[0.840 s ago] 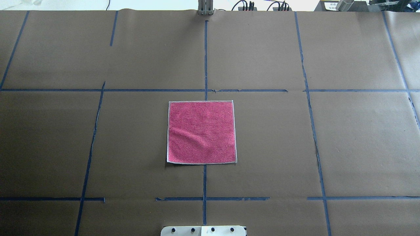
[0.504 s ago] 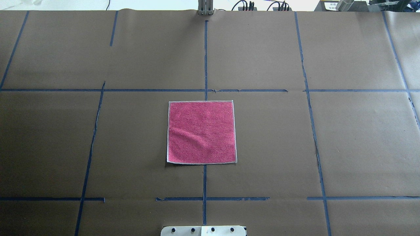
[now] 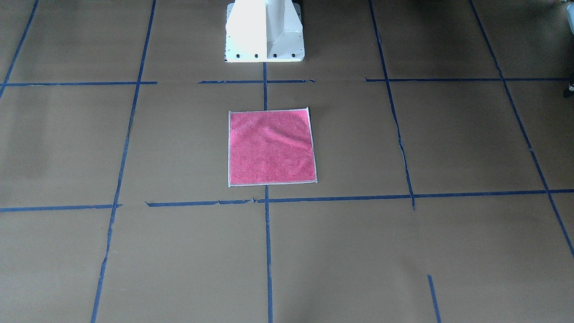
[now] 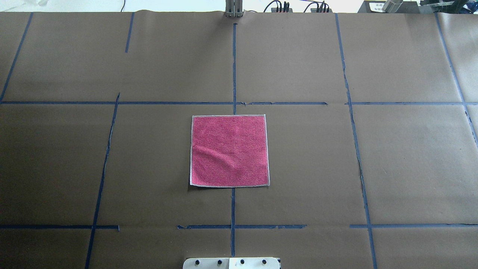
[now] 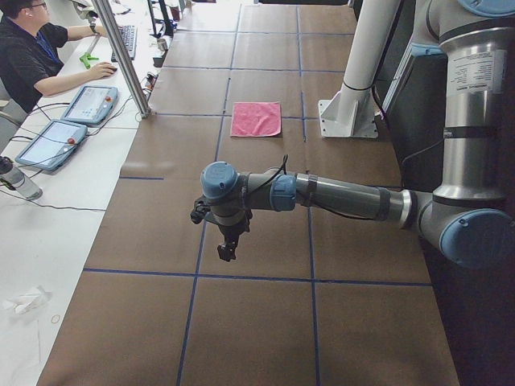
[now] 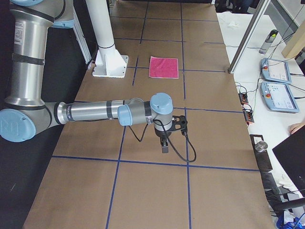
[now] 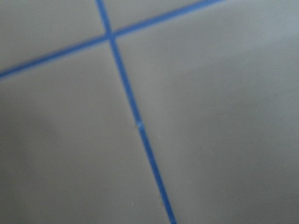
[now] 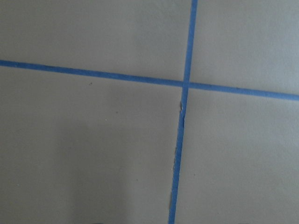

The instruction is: Fold towel twice with both arms

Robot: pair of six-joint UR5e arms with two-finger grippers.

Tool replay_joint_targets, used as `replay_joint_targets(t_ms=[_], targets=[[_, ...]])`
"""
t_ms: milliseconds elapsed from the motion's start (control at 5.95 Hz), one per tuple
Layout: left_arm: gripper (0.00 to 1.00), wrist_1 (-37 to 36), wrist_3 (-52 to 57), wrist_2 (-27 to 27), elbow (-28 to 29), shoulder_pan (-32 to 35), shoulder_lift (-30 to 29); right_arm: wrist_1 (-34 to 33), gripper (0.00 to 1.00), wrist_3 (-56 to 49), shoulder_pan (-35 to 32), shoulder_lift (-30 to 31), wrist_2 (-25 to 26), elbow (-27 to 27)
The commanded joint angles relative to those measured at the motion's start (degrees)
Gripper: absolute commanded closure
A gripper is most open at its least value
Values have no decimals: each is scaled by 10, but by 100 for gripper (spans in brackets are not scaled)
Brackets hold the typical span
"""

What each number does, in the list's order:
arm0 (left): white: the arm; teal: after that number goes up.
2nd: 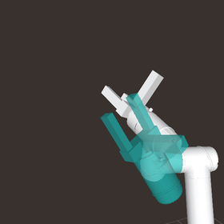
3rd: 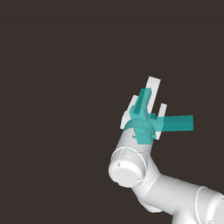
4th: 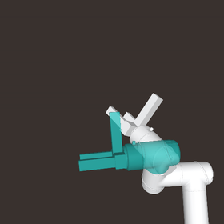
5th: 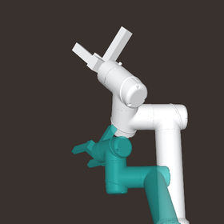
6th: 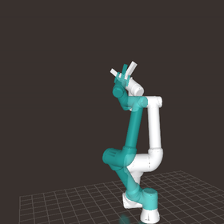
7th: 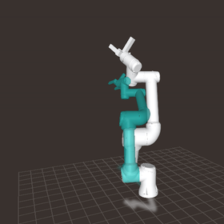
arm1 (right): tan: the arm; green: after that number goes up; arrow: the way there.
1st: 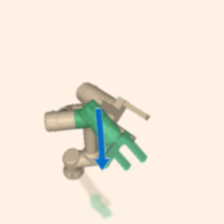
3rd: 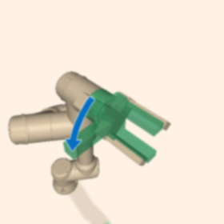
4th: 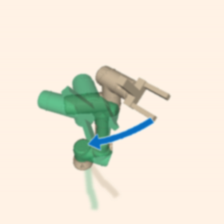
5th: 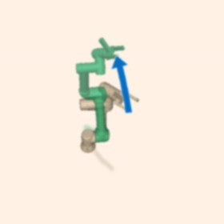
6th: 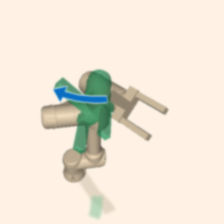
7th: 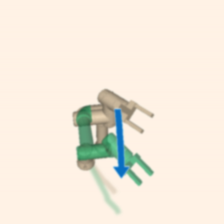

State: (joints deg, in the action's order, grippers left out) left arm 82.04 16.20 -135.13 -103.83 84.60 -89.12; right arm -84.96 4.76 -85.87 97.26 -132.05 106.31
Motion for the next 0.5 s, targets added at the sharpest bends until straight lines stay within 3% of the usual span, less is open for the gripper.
replay_joint_targets(t_ms=[0,336], targets=[[0,13,-98,-1,-29,1,-78,-1,0,3,0,-56,-4,7],[0,76,-120,-7,-35,1,-89,0,0,2,0,-57,-5,17]])
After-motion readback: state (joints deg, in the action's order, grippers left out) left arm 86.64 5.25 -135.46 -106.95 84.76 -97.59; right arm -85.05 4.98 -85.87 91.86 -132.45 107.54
